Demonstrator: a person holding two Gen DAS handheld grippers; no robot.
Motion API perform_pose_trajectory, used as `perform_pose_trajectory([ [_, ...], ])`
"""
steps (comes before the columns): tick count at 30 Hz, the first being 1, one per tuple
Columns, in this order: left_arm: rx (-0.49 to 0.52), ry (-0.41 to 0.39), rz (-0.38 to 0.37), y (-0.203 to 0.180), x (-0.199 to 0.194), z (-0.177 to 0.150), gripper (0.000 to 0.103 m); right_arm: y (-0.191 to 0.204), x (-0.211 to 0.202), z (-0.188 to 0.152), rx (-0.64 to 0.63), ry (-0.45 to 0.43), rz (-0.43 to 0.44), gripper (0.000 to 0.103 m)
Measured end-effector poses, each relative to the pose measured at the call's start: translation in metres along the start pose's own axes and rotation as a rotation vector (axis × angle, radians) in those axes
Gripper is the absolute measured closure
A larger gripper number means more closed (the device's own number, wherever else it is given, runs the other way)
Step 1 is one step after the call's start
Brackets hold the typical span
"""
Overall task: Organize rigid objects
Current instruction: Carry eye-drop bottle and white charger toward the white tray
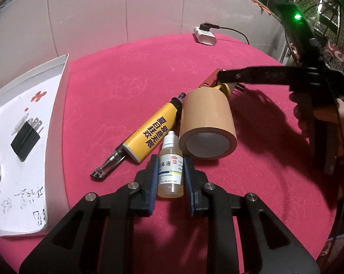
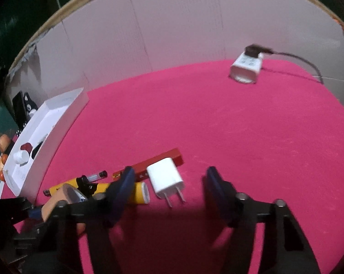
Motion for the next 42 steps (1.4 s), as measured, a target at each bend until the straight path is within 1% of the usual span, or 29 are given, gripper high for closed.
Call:
perform_pose_trajectory([
  [1, 0.002, 0.000, 0.000, 0.000, 0.000, 0.001, 0.082, 0.001, 0.004, -0.003, -0.009, 0.018, -0.003, 0.063],
  [2, 0.002, 0.000, 0.001, 0.000, 0.000, 0.001, 0.082, 0.002, 0.006, -0.003, -0.023, 0.017, -0.018, 0.068],
  [3, 0.002, 0.000, 0.001, 0.000, 0.000, 0.001, 0.082, 0.002, 0.006, -0.004, -0.039, 0.016, -0.036, 0.070],
  [5, 0.001, -0.001, 0.001, 0.000, 0.001, 0.001, 0.083, 0.001, 0.004, -0.005, -0.039, 0.016, -0.032, 0.073],
  [9, -0.006, -0.010, -0.009, 0.001, -0.001, 0.000, 0.084, -0.003, -0.006, -0.010, -0.007, -0.004, -0.025, 0.074],
  [11, -0.007, -0.023, -0.009, 0.001, -0.005, 0.000, 0.084, -0.007, -0.015, -0.010, 0.026, -0.034, -0.017, 0.074],
  [15, -0.011, -0.045, -0.001, 0.000, -0.013, -0.005, 0.084, -0.010, -0.048, -0.009, 0.082, -0.113, 0.017, 0.074],
  [21, -0.026, -0.085, 0.011, 0.000, -0.033, -0.006, 0.084, 0.003, -0.093, -0.004, 0.106, -0.222, 0.050, 0.074],
  [25, -0.048, -0.139, 0.029, 0.004, -0.056, 0.005, 0.084, 0.018, -0.118, 0.005, 0.082, -0.289, 0.062, 0.074],
  [30, -0.085, -0.206, 0.082, 0.021, -0.086, 0.017, 0.084, 0.044, -0.148, 0.018, 0.031, -0.374, 0.100, 0.074],
  [35, -0.135, -0.237, 0.125, 0.043, -0.105, 0.017, 0.084, 0.066, -0.158, 0.026, -0.014, -0.405, 0.136, 0.074],
  [42, -0.181, -0.265, 0.174, 0.070, -0.123, 0.008, 0.084, 0.100, -0.162, 0.035, -0.075, -0.415, 0.170, 0.074],
])
Point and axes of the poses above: each gripper's, at about its wrist camera, not at the fingertips, and x roughly the way its jaws point, y to its left, z to its top, the point moved 9 cm from there along x, roughly the way its jaws point, and after that the axes turned 3 degrees about y, right-handed, at the moved point
